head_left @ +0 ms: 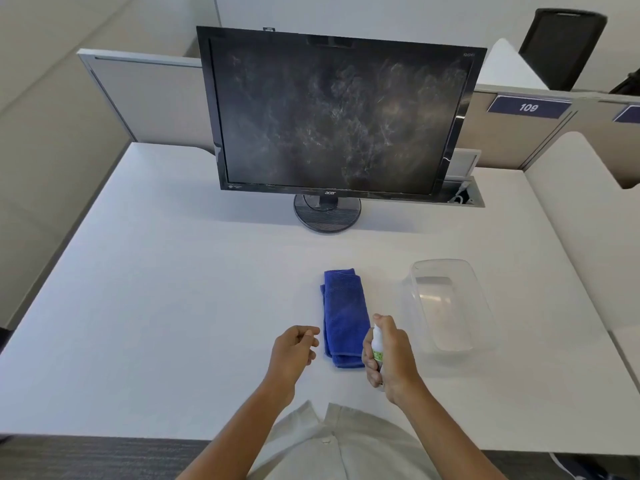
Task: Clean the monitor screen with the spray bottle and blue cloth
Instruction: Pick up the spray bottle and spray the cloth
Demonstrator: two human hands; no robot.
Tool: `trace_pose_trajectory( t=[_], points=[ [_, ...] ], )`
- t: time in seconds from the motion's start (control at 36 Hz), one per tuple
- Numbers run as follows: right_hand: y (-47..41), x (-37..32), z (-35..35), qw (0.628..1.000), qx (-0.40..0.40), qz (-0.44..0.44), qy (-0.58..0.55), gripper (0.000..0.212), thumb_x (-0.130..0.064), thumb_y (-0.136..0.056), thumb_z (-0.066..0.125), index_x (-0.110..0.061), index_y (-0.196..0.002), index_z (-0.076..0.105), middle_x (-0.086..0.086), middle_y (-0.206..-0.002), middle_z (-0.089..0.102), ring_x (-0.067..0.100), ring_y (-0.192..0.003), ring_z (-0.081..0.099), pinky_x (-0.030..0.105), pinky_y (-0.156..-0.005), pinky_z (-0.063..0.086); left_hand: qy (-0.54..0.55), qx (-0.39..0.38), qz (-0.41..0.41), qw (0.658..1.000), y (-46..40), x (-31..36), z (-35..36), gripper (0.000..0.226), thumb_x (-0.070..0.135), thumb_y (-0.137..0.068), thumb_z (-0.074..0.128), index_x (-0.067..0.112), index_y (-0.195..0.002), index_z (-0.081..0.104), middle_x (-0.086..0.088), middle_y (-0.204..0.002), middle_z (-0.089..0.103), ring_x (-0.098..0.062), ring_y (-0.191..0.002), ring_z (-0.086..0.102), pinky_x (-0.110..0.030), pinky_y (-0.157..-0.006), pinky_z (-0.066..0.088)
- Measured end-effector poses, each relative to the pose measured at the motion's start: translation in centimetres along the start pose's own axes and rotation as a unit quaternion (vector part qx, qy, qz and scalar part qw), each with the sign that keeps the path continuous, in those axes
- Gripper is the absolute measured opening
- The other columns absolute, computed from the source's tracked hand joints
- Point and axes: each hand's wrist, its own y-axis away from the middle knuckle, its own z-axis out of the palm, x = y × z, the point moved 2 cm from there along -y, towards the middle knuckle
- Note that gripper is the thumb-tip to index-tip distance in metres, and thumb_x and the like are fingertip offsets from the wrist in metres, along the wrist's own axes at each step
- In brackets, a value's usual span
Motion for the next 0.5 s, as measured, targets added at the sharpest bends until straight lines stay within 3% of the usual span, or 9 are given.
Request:
trace_pose_trajectory(
  t=[0.36,0.44,0.5],
  points=[
    [0.6,0.9,-0.3,0.999,0.003,-0.014,0.043,0.071,-0.081,-0.088,0.052,-0.016,-0.059,0.049,0.01,-0.057,0.042,0.022,-0.042,0.03,0.026,-0.044,0.026,-0.039,-0.025,0.01,0.999,0.8,-0.1,1.1,0.026,0.016,-0.111,0.053,0.024,-0.109,0.077,-0.001,-0.103,0.078,-0.016,-0.081,0.065,-0.028,-0.081,0.056],
    [0.5,1.2,-0.9,0.996,0.019,-0.042,0.078,0.069,-0.078,-0.096,0.047,-0.015,-0.072,0.059,0.008,-0.062,0.05,0.023,-0.043,0.039,0.028,-0.045,0.034,-0.072,-0.06,0.031,0.995,1.5,0.1,2.2,0.022,0.019,-0.111,0.056,0.025,-0.109,0.077,0.001,-0.107,0.079,-0.014,-0.081,0.068,-0.026,-0.083,0.056],
    [0.4,1.4,-1.4,0.994,0.027,-0.065,0.085,0.06,-0.066,-0.103,0.049,-0.011,-0.089,0.065,0.006,-0.069,0.055,0.023,-0.045,0.044,0.03,-0.047,0.039,-0.098,-0.092,0.048,0.99,1.9,0.2,3.2,0.019,0.021,-0.111,0.057,0.025,-0.113,0.076,0.002,-0.107,0.079,-0.01,-0.082,0.071,-0.019,-0.08,0.055]
  ],
)
